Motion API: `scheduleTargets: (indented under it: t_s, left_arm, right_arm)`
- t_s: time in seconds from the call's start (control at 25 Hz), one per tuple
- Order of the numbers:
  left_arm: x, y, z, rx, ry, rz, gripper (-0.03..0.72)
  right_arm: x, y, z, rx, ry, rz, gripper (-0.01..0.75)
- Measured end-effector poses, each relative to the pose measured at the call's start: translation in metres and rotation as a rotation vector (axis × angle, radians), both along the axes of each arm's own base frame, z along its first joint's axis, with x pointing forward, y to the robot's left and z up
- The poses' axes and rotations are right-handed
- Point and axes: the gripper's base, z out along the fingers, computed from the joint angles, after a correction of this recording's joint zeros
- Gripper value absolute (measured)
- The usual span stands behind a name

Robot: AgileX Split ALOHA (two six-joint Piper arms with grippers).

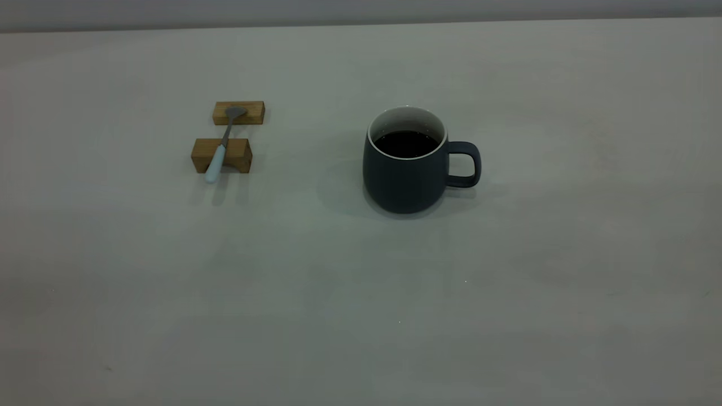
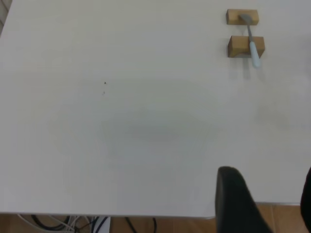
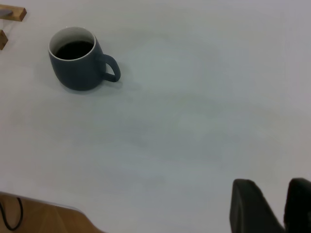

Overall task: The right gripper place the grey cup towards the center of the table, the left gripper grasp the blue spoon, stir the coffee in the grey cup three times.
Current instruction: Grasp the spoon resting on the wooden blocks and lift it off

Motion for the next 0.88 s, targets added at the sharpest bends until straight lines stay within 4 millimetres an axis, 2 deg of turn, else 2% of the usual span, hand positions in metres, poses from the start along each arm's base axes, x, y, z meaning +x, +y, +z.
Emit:
scheduleTargets:
  t_s: [0.2, 0.36, 0.56, 0.8, 0.88]
  left_arm:
    - [0.002, 0.000, 0.003, -0.008, 0.005, 0.012, 0.426]
    - [0.030, 0.003, 0.022, 0.016, 0.020, 0.027, 0.519]
    - [0.096, 0.001, 0.032, -0.016, 0.116, 0.031, 0.655]
    - [0.184, -0.005, 0.031, -0.135, 0.286, 0.067, 0.665]
    - [0.216, -0.006, 0.024, -0.145, 0.362, 0.071, 0.662]
  right_arm:
    - [0.000, 0.000, 0.000, 0.000, 0.000, -0.001, 0.209]
    - [0.000, 0.000, 0.000, 0.000, 0.000, -0.001, 0.209]
    - [0.000, 0.000, 0.000, 0.000, 0.000, -0.001, 0.209]
    - [0.000, 0.000, 0.000, 0.001, 0.000, -0.001, 0.209]
    - [0.000, 0.000, 0.000, 0.001, 0.000, -0.001, 0.209]
